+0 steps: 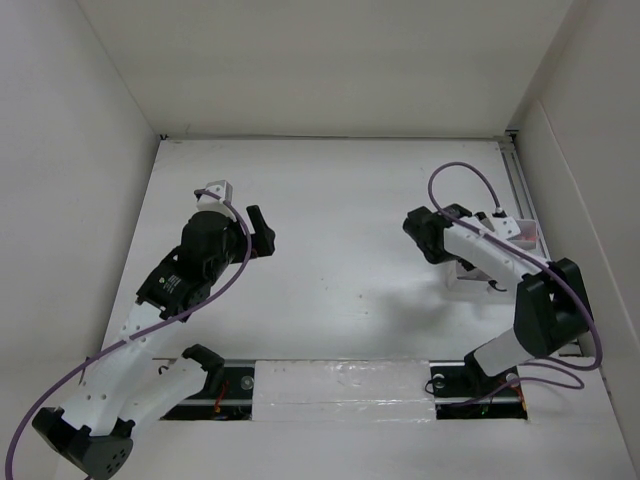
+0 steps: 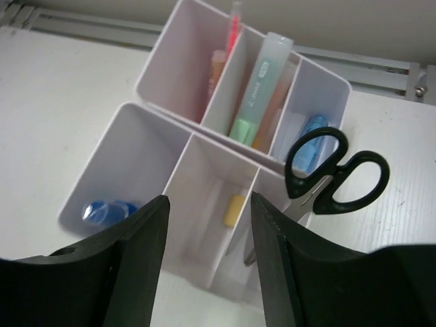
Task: Sort the stationery into containers
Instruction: Place the stationery into the container
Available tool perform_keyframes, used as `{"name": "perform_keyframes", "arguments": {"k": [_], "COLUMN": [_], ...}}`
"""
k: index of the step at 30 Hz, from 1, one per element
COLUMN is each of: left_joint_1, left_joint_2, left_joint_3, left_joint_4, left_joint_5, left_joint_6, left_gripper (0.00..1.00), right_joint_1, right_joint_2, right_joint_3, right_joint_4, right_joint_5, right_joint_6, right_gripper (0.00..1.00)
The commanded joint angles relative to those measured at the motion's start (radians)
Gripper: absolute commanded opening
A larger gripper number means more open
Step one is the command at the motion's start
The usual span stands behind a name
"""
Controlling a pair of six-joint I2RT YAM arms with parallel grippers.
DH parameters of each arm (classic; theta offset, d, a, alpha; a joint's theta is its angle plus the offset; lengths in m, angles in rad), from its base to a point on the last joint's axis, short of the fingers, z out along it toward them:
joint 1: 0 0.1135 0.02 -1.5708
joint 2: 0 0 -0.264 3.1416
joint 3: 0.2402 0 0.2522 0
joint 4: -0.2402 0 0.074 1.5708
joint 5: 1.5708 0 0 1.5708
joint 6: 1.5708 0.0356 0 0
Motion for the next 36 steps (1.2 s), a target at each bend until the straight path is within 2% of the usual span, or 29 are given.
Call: {"name": "perform_keyframes", "arguments": {"k": [1,4,6,7,8,10,11,14,15,16,18,22,29,32,36], "left_joint_1": [0.001,0.001,0.001,0.001,0.001,0.001,0.001,0.001,0.001,0.001,0.001,0.021,0.021,0.021,0.021], "left_joint_2": [-0.024,-0.024,-0.024,-0.024,-0.024,-0.024,-0.036,-0.061,-0.073,-0.073,-0.094,-0.151,-0.191,-0.202,-0.213], "left_joint_3": [-0.001,-0.001,0.01,0.01,0.01,0.019,0.019,0.019,0.028,0.028,0.028,0.019,0.019,0.019,0.019], "left_joint_4": [0.039,0.019,0.008,-0.004,-0.004,-0.025,-0.025,-0.035,-0.047,-0.047,-0.047,-0.027,-0.048,-0.058,-0.067], "left_joint_5": [-0.009,-0.061,-0.107,-0.121,-0.135,-0.189,-0.202,-0.253,-0.264,-0.273,-0.273,-0.297,-0.396,-0.442,-0.495], "left_joint_6": [0.009,-0.002,-0.013,-0.027,-0.039,-0.056,-0.065,-0.093,-0.103,-0.103,-0.103,-0.094,-0.137,-0.157,-0.177], "left_gripper": [1.0,1.0,1.0,1.0,1.0,1.0,1.0,1.0,1.0,1.0,1.0,1.0,1.0,1.0,1.0], "right_joint_1": [0.054,0.117,0.191,0.222,0.245,0.308,0.324,0.384,0.394,0.394,0.394,0.404,0.404,0.404,0.404], "right_joint_2": [-0.048,-0.112,-0.152,-0.175,-0.222,-0.275,-0.337,-0.458,-0.559,-0.609,-0.731,-0.842,-0.884,-0.907,-0.959], "right_joint_3": [0.076,0.147,0.205,0.22,0.236,0.26,0.26,0.26,0.236,0.221,0.21,0.219,0.231,0.21,0.201], "right_joint_4": [-0.049,-0.049,-0.036,-0.005,0.032,0.139,0.179,0.314,0.361,0.421,0.431,0.373,0.331,0.374,0.429], "right_joint_5": [0.017,0.017,0.017,0.026,0.026,-0.035,-0.066,-0.23,-0.283,-0.375,-0.432,-0.46,-0.521,-0.521,-0.612], "right_joint_6": [-0.039,-0.117,-0.174,-0.241,-0.393,-0.54,-0.688,-0.836,-0.961,-0.991,-1.025,-1.025,-1.106,-1.139,-1.221], "right_gripper": [0.58,0.71,0.85,0.94,1.0,1.0,1.0,1.0,1.0,1.0,1.0,1.0,1.0,1.0,1.0]}}
